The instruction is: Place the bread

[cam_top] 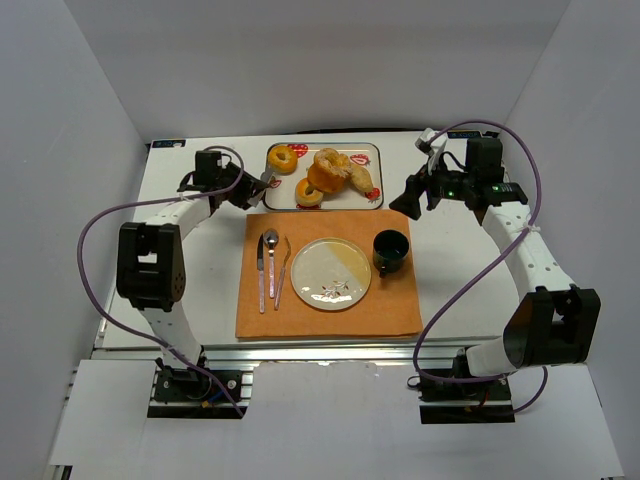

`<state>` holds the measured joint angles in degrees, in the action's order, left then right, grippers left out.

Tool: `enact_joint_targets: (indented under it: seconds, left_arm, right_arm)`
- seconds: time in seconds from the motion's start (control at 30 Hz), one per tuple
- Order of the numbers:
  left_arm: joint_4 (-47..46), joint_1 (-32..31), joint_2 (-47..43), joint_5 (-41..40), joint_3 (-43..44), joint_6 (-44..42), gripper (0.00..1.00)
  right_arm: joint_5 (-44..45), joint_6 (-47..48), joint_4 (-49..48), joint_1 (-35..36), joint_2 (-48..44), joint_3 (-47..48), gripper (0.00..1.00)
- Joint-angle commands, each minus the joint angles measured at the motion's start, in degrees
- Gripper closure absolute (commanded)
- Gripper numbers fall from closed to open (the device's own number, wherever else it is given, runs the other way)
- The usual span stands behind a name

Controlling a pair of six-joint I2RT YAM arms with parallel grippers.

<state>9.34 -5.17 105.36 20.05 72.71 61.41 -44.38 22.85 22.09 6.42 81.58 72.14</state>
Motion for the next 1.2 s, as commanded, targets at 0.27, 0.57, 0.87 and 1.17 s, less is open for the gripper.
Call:
enact_joint_targets:
  seconds: [0.27, 0.57, 0.87, 1.17]
  left_arm:
    - [-2.49, -0.54, 2.65, 0.34, 3.84, 2.14, 0.48]
    - [-4.24, -0.63, 3.19, 0.86, 4.73, 3.37, 0.48]
    - [-5.56, -0.63, 2.39, 1.04, 4.02, 4.42, 0.49]
    - [-6.62, -0.63, 5.11, 1.48, 5.25, 5.39, 0.48]
  right_arm:
    - [-1.67, -0.09, -1.96, -0.53, -1.51, -1.47, 0.11]
    - [-1.85, 0.44, -1.52, -0.7, -1.69, -1.91, 0.11]
    - [-2.47, 0.26, -1.43, -0.7, -1.34, -1.65, 0.11]
    - [-2.73, 0.35, -1.34, -0.79, -1.42, -1.39, 0.11]
